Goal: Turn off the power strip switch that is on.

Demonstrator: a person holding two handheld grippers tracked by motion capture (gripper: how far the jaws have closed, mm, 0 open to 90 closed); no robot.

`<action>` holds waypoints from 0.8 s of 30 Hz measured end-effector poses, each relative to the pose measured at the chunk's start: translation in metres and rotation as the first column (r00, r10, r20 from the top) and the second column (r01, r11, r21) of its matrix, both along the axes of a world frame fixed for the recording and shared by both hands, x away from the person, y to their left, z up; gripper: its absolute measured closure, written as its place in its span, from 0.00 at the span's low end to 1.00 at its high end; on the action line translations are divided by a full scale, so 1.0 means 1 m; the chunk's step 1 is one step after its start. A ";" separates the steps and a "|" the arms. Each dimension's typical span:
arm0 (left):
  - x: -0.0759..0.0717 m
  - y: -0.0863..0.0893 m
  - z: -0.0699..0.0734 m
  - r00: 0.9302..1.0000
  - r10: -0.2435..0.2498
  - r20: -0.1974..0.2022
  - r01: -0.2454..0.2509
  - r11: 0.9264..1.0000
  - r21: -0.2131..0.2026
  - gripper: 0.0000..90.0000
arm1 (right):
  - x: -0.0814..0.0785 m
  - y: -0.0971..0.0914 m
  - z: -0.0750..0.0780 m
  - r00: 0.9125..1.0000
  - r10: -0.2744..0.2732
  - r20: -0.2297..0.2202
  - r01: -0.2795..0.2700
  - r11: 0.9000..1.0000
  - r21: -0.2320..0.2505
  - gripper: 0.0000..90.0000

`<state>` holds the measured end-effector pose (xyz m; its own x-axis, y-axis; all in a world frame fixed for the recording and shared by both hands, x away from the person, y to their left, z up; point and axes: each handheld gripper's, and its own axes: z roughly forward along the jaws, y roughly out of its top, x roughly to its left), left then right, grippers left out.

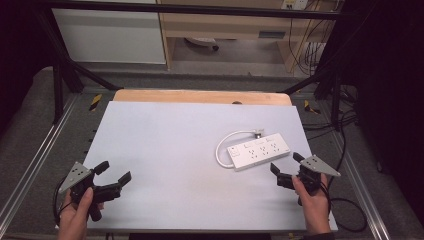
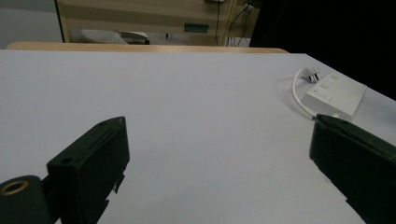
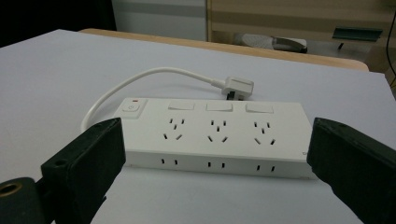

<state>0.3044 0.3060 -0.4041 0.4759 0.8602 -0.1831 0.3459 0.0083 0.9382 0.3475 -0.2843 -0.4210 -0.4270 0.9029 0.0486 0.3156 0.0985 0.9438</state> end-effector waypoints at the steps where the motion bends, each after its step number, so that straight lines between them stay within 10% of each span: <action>1: 0.000 0.000 0.000 1.000 0.000 0.001 0.000 1.000 0.000 0.06 | 0.000 0.000 0.000 1.000 0.000 0.000 0.000 1.000 0.000 0.05; 24: 0.000 0.000 0.000 1.000 -0.001 -0.003 0.001 1.000 0.003 0.05 | -0.001 0.009 0.007 0.999 0.038 0.027 -0.038 0.999 -0.009 0.03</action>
<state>0.3044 0.3060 -0.4044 0.4765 0.8600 -0.1824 0.3489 0.0054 0.9371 0.3462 -0.2755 -0.4138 -0.4619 0.8865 0.0287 0.2858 0.1181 0.9510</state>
